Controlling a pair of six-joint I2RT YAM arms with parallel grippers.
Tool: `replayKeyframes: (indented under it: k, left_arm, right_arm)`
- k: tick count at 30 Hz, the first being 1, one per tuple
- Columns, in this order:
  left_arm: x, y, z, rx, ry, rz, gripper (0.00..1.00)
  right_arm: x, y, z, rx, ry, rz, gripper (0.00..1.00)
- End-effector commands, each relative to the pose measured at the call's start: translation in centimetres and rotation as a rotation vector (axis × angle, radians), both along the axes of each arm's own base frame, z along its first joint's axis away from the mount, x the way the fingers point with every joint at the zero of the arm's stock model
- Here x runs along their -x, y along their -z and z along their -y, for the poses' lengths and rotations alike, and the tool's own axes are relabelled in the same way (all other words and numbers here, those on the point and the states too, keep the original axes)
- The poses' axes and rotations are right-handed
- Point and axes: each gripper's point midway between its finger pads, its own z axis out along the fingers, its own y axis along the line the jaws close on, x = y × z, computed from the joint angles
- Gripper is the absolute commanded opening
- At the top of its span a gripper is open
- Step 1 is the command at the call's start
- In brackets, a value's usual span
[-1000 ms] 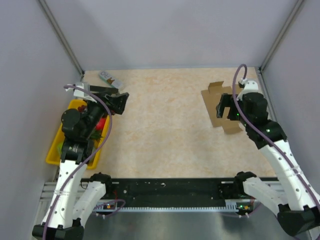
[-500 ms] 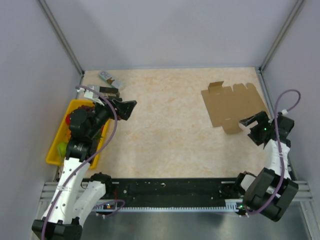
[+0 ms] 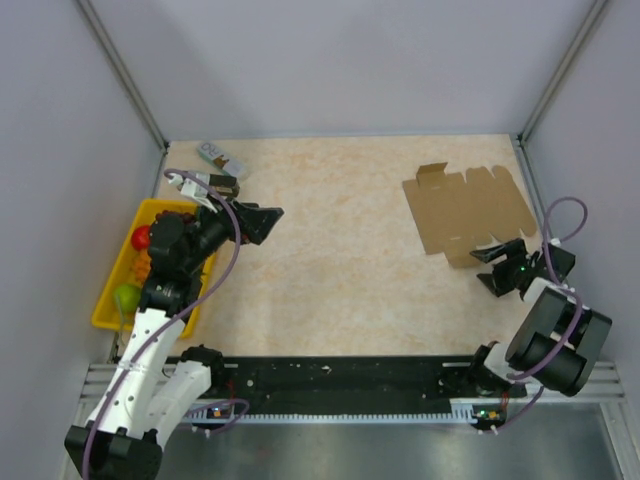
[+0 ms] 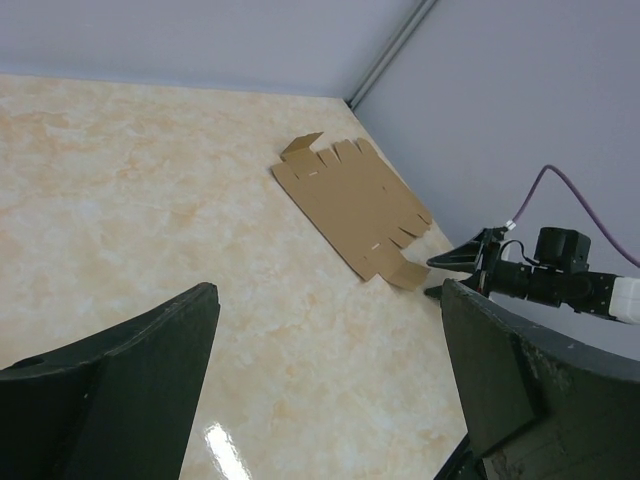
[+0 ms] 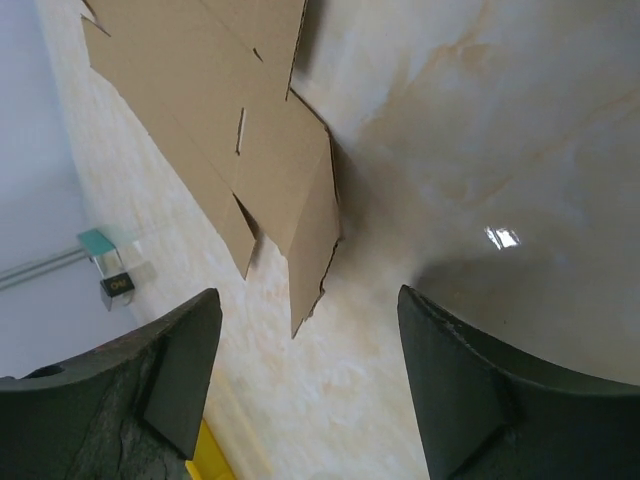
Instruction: Fold the paper box
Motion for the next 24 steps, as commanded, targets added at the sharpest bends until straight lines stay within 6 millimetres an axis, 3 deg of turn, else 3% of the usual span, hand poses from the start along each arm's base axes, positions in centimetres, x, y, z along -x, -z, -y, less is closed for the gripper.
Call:
replayKeyframes:
  k: [1,8,13,17,21,24]
  left_arm:
    - [0.6,-1.2,0.4,0.020,0.028,0.058,0.96]
    - [0.6,-1.0,0.7,0.029,0.040,0.045,0.95]
    - [0.7,-0.9,1.0,0.038,0.051,0.037,0.95]
    - [0.8,-0.2,1.6,0.042,0.079,0.017,0.94]
    - [1.6,1.6,4.0,0.039,0.173,-0.047,0.95]
    - [2.5,3.5,6.4,0.035,0.224,-0.105,0.95]
  right_arm:
    - [-1.7,-0.8,0.3,-0.025,0.010,0.098,0.70]
    - [-2.6,-0.4,-0.2,-0.075,-0.020,0.137,0.49]
    - [-3.2,-0.3,-1.2,-0.088,-0.047,0.144,0.40]
    - [-3.9,-0.3,-2.3,-0.090,-0.083,0.147,0.25]
    - [-4.1,-0.4,-4.3,-0.096,-0.132,0.154,0.05]
    - [-3.9,-0.7,-6.6,-0.111,-0.172,0.163,0.00]
